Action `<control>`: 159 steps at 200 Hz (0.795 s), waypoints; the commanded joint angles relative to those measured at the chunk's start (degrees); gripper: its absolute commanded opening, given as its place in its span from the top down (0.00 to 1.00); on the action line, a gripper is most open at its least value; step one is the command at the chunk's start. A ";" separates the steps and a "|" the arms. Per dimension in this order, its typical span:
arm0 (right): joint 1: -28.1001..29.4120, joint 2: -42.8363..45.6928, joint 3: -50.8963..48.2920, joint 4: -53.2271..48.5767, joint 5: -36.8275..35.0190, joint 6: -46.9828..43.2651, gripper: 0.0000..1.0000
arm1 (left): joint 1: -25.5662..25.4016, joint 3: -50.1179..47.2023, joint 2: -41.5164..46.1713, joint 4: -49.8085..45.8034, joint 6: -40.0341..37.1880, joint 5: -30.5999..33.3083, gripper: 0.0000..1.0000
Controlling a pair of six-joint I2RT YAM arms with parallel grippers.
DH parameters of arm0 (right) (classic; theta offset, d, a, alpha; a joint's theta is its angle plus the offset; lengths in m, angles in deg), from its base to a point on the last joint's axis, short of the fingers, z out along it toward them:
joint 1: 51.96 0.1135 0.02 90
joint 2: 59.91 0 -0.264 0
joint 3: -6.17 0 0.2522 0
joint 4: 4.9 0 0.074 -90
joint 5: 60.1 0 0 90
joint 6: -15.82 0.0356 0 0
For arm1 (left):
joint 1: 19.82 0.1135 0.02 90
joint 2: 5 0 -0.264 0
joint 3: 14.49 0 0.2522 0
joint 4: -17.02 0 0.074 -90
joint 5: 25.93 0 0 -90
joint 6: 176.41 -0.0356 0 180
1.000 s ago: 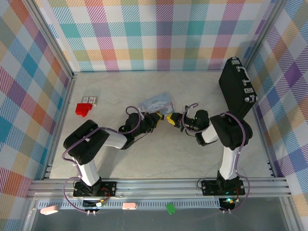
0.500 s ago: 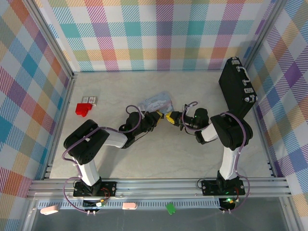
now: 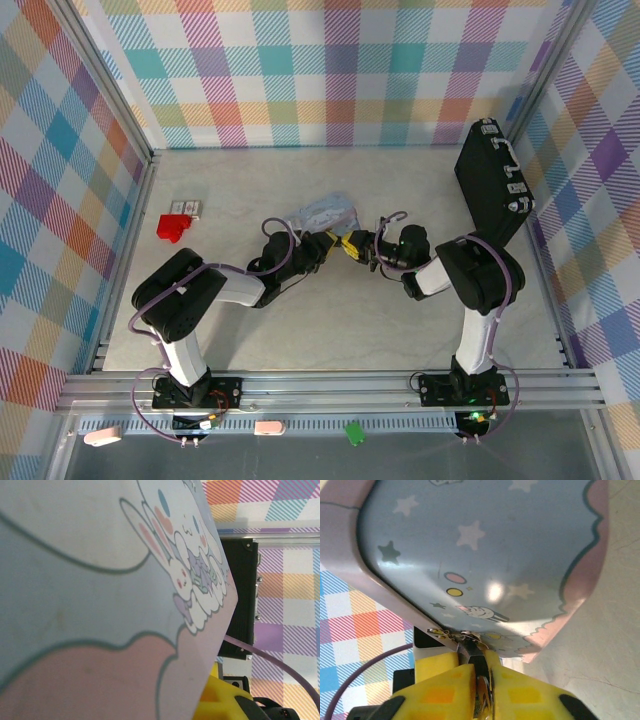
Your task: Unlock the padlock with the key
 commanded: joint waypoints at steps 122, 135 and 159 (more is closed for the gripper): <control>1.47 30.66 0.09 -61.03 -8.25 -60.93 0.62 | 2.31 -0.89 5.36 -17.00 -9.08 -10.75 1.00; 2.08 32.82 -1.54 -60.15 -10.70 -64.12 0.62 | 2.57 -0.79 6.17 -18.40 -9.84 -10.82 1.00; 6.14 37.88 -6.27 -54.02 -16.21 -72.20 0.62 | 2.99 0.16 8.08 -23.33 -12.10 -11.01 1.00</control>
